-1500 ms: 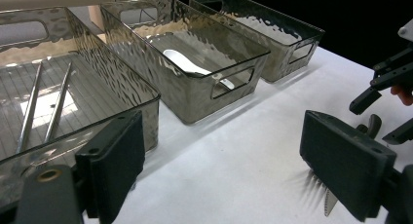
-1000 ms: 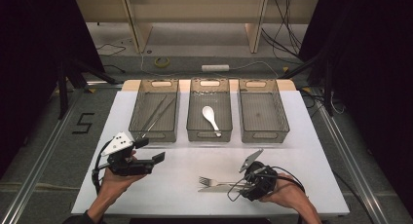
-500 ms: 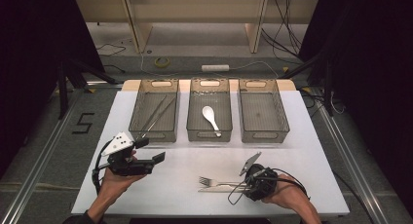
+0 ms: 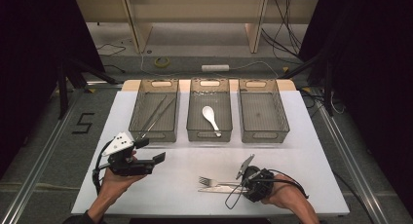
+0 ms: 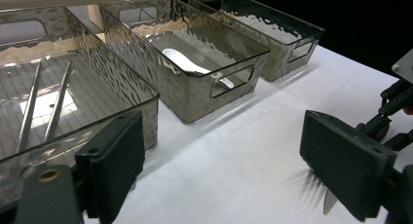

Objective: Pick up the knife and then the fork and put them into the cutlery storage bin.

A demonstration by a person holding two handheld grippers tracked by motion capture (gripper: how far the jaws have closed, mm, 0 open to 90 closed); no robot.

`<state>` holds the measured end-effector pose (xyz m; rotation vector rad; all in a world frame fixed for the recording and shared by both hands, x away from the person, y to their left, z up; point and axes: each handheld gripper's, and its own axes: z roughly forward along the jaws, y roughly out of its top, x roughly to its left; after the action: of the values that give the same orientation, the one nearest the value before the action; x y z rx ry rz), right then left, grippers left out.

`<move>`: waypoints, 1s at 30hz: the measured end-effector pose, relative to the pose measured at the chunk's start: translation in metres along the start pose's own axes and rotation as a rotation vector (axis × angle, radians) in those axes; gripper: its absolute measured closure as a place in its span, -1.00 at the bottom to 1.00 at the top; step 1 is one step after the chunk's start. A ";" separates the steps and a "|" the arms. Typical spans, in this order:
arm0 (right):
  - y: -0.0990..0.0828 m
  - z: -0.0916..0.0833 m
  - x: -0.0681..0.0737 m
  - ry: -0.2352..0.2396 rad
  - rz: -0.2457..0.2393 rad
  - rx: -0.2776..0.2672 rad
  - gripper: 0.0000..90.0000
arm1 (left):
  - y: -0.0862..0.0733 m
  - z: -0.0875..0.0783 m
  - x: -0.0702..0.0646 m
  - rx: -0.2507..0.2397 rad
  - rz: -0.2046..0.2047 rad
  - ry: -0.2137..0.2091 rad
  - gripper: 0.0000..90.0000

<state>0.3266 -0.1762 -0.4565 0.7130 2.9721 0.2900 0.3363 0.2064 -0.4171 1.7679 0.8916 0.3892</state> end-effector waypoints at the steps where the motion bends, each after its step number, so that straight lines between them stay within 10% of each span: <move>1: 0.000 0.000 -0.001 -0.003 -0.012 0.000 0.52 | 0.000 0.000 0.000 0.000 0.000 0.000 -0.64; 30: 0.006 0.000 0.005 0.007 -0.082 0.035 0.79 | 0.000 -0.001 0.000 -0.004 0.002 0.002 -0.64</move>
<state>0.3247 -0.1685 -0.4553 0.5927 3.0109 0.2363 0.3356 0.2066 -0.4169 1.7653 0.8902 0.3942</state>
